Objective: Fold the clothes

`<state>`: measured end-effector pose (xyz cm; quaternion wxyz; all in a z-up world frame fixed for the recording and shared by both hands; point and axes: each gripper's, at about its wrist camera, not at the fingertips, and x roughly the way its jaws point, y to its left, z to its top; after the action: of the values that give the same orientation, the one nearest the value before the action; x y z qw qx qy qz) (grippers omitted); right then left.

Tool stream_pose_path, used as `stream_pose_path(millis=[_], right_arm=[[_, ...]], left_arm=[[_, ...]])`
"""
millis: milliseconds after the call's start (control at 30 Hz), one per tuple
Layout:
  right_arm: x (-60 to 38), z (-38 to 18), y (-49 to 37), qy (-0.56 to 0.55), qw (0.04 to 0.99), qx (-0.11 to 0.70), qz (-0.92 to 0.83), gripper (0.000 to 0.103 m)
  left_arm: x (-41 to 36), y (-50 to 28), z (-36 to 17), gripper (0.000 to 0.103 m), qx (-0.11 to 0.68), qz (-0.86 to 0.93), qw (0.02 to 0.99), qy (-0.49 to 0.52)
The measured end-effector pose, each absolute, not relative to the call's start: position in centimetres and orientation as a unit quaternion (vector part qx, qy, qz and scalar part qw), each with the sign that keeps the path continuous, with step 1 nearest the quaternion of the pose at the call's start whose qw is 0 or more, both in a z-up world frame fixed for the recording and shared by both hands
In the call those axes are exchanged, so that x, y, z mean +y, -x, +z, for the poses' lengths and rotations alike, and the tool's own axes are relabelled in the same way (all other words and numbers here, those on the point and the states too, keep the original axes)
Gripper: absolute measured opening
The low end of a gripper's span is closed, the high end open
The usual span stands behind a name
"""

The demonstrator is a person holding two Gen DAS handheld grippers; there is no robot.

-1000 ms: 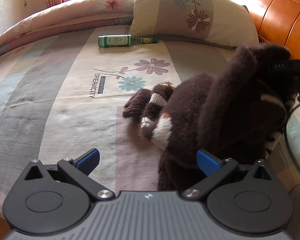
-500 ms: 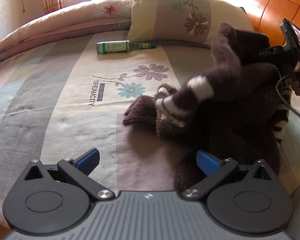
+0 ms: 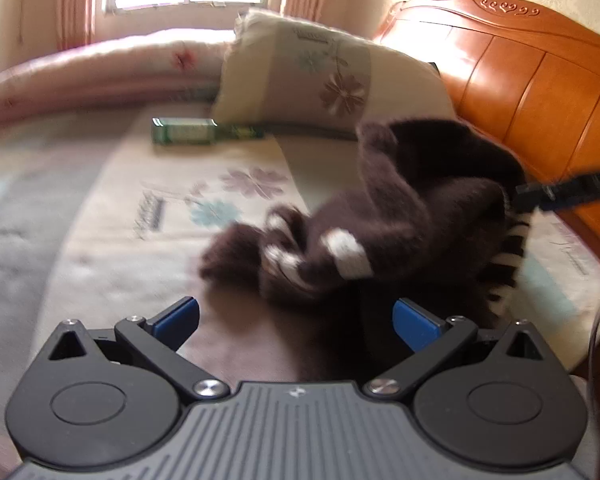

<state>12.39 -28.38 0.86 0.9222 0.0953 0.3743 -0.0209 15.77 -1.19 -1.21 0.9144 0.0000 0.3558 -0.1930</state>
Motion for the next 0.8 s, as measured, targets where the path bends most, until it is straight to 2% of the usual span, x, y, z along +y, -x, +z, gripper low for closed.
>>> stream_pose_path(millis=[267, 467, 800], right_arm=[[-23.5, -2.9, -4.0, -0.158, 0.913, 0.375, 0.000, 0.103], [-23.0, -6.6, -1.3, -0.246, 0.879, 0.409, -0.004, 0.103], [-24.5, -8.5, 0.9, -0.249, 0.871, 0.423, -0.038, 0.103]], left_arm=[[-3.5, -17.2, -2.4, 0.102, 0.395, -0.195, 0.893, -0.091], [-5.0, -20.2, -2.5, 0.102, 0.403, -0.192, 0.889, -0.098], [-6.2, -26.5, 0.7, 0.102, 0.387, -0.168, 0.897, -0.131]])
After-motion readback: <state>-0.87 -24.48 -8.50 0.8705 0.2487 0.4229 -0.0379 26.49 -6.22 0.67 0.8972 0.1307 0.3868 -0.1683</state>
